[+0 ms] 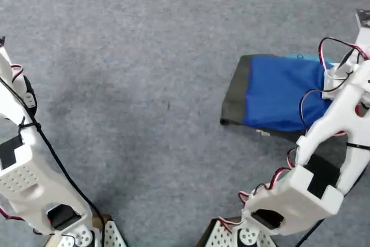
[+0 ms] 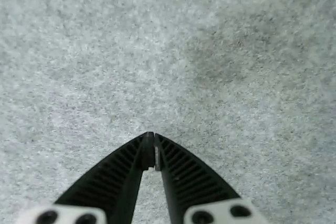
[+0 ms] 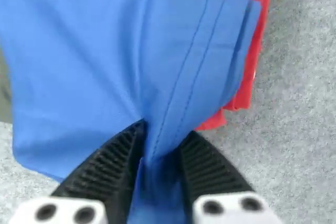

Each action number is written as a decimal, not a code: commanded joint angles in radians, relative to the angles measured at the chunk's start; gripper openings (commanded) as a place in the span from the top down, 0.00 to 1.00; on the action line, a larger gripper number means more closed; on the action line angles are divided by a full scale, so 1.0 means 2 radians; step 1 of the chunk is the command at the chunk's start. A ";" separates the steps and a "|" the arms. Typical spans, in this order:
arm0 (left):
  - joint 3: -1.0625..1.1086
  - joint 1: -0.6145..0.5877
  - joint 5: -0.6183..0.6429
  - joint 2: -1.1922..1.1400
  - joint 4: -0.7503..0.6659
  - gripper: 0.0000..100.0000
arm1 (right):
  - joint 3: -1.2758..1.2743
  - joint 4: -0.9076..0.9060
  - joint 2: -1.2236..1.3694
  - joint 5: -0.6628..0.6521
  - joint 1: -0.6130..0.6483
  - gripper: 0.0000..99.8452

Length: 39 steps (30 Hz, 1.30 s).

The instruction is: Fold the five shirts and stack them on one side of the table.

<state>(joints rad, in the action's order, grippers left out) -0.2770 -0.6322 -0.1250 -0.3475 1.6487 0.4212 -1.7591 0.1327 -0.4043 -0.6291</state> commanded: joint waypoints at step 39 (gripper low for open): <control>0.377 0.393 0.026 -0.058 -0.114 0.97 | 0.058 0.000 -0.133 -0.058 -0.171 0.98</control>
<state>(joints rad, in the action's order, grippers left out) 0.5056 0.1089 -0.1005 -0.4150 1.4354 0.5271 -1.7622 -0.0882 -0.5132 -0.9636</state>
